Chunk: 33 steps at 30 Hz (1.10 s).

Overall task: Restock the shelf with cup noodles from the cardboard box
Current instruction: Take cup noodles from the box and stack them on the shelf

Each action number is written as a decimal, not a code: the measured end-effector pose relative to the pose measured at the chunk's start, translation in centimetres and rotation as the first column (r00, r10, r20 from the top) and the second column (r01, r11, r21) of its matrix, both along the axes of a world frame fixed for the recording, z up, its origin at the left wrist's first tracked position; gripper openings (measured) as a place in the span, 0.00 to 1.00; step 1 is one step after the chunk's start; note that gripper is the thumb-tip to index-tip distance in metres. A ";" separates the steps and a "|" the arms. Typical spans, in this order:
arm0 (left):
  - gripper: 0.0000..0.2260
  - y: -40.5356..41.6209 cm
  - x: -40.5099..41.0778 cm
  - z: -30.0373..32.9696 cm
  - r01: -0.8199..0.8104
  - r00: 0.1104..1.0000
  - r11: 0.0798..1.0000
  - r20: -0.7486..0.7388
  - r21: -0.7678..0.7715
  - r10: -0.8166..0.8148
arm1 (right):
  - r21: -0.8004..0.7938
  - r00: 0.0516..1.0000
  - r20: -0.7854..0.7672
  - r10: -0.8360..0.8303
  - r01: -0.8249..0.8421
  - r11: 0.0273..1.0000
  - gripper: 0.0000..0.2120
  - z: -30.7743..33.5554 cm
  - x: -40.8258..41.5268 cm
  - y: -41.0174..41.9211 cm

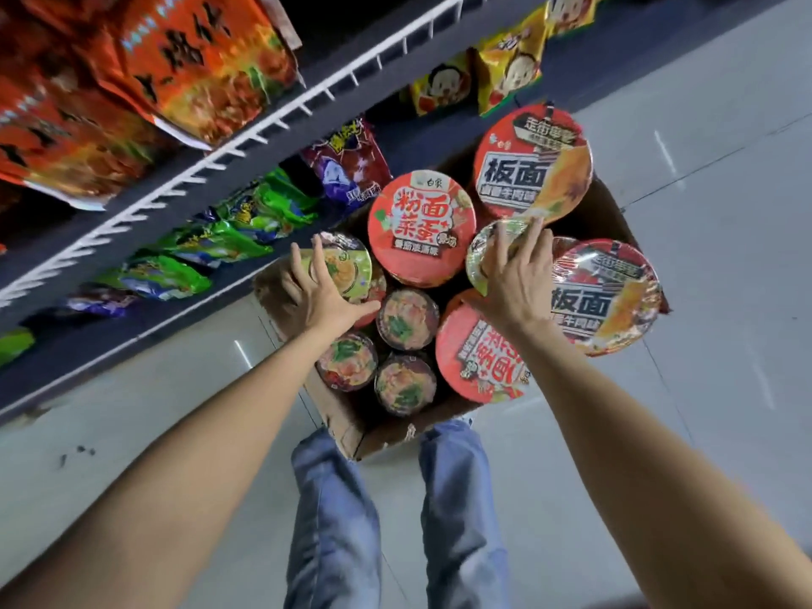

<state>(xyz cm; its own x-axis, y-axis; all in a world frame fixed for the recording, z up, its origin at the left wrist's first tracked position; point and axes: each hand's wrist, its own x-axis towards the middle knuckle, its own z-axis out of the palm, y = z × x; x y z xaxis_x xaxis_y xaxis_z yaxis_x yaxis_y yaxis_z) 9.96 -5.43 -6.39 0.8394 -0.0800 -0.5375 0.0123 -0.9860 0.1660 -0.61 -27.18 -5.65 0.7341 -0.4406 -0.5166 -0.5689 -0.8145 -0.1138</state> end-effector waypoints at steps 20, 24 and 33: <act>0.46 4.2 -5.1 22.4 0.358 0.934 0.897 0.117 -0.259 -0.339 | 0.508 0.792 0.478 -0.381 0.105 0.855 0.40 29.6 -3.6 3.2; 0.43 5.5 -5.6 31.7 0.445 0.895 0.802 0.225 -0.398 -0.385 | 0.398 0.794 0.602 -0.083 -0.208 0.893 0.38 38.2 -2.2 6.3; 0.49 14.1 -7.8 47.1 0.164 0.982 0.801 0.174 -0.576 -0.076 | 0.451 0.704 0.707 0.067 -0.521 0.724 0.42 53.1 1.3 14.1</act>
